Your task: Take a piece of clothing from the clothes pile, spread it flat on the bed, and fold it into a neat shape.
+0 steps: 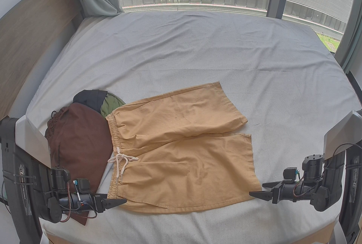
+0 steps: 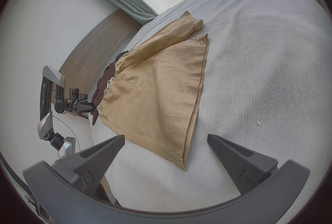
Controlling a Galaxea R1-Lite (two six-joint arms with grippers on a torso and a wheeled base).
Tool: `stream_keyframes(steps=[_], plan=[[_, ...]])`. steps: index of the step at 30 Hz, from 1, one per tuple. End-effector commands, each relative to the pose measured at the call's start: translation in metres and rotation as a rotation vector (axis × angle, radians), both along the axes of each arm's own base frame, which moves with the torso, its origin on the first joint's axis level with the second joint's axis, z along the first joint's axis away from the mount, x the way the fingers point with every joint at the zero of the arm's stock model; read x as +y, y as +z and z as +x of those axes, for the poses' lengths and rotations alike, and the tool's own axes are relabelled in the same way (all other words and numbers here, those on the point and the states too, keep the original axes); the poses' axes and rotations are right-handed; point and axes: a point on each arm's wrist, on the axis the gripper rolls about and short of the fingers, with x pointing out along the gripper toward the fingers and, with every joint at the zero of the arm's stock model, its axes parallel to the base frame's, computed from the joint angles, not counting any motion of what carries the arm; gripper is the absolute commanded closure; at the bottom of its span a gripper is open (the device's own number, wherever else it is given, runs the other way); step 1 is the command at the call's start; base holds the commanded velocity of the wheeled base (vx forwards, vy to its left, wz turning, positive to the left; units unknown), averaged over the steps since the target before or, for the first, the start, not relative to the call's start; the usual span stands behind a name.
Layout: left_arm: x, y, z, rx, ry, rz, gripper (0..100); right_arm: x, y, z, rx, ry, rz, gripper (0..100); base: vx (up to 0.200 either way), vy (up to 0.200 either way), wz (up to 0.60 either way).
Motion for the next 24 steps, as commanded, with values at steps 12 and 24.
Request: stream_keyframes(steps=[12, 24], plan=[[0.0000, -0.0030, 0.0015, 0.005, 0.000, -0.002, 100, 0.0042, -0.0049, -0.0016, 0.020, 0.023, 0.002, 0, 0.000, 0.000, 0.00], [-0.0003, -0.0023, 0.0017, 0.002, -0.001, -0.002, 100, 0.0074, -0.0092, 0.0027, 0.017, 0.033, 0.002, 0, 0.000, 0.000, 0.00]])
